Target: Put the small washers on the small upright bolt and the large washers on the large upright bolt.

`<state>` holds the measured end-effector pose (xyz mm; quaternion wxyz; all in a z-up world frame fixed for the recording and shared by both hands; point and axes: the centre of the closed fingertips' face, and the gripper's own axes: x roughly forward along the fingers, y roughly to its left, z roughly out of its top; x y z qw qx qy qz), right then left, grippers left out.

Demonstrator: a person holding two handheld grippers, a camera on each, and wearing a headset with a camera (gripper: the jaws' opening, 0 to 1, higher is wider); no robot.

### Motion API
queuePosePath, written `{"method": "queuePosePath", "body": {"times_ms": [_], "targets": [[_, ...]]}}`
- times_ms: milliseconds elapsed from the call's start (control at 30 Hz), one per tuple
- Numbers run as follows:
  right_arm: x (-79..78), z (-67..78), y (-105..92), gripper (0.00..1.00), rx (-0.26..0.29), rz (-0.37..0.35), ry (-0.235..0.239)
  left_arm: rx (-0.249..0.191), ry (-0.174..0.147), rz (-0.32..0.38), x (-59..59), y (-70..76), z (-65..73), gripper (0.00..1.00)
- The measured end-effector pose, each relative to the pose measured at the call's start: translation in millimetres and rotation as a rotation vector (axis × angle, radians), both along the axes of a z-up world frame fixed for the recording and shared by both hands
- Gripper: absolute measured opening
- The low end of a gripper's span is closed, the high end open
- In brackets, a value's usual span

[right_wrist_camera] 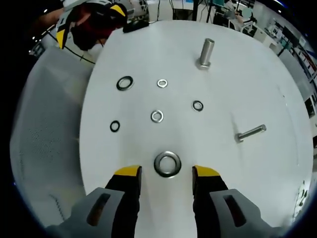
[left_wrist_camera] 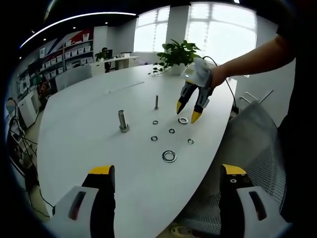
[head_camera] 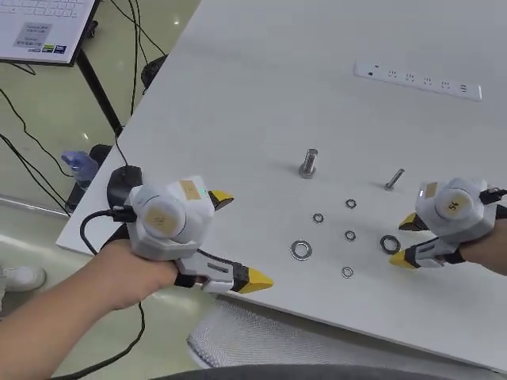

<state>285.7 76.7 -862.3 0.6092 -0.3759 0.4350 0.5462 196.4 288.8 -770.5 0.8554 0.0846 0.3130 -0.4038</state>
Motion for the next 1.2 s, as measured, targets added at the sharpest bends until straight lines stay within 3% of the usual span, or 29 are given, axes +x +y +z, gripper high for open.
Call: {"method": "queuePosePath", "body": {"times_ms": [267,333,733,1067,1200], "targets": [[2.5,-6.5,1.6,0.36,-0.031,0.024,-0.007,-0.001,0.005,0.002,1.5,-0.3,1.4,0.86],[3.4,-6.6,1.0,0.35,-0.039,0.048,-0.013,-0.018,0.019,0.018,2.6,0.8,2.0,0.86],[2.5,-6.9,1.7,0.30,-0.074,0.071,-0.014,-0.021,0.007,0.034,6.5,7.6,4.9,0.84],[4.3,-9.2,1.6,0.23,-0.161,0.103,-0.019,-0.032,0.020,0.042,-3.9,4.2,2.4,0.81],[3.0,-8.6,1.1,0.22,-0.162,0.114,-0.019,-0.037,0.020,0.047,-5.6,4.1,3.6,0.79]]}}
